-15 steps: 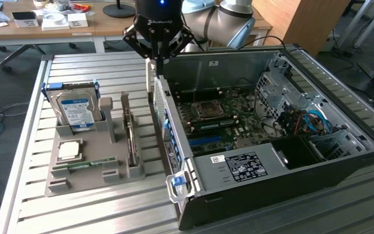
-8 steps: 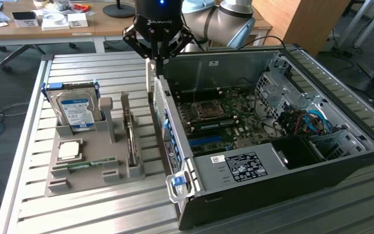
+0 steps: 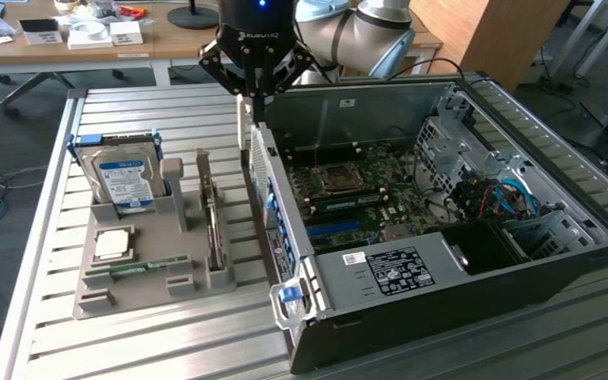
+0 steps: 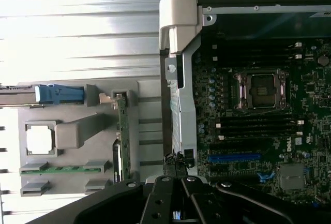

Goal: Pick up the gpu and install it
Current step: 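Reach for the gpu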

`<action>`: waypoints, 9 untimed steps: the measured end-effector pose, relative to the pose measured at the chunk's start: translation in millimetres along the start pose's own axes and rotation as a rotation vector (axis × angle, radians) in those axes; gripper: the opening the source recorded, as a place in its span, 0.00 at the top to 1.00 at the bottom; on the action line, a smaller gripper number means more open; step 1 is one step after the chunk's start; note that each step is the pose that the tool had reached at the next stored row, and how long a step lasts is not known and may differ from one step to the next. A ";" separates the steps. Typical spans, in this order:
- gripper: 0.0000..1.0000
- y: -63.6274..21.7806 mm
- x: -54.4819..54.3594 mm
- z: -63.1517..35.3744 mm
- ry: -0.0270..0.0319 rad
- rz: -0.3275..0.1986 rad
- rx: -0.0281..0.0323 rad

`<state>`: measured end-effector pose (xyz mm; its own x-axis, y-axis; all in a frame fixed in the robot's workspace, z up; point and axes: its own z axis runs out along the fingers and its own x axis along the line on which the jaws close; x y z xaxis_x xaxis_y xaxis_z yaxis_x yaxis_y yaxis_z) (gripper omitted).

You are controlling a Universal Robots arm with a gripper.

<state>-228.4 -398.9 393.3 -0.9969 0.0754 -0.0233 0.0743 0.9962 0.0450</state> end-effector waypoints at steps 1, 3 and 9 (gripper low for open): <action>0.89 -0.1 1.0 0.0 0.0000 0.000 0.0000; 0.89 -0.3 4.3 -0.1 0.0000 0.000 0.0000; 0.89 -1.2 16.3 -0.3 -0.0001 0.000 -0.0001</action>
<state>-244.8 -398.9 393.2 -0.9969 0.0752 -0.0233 0.0741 0.9962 0.0451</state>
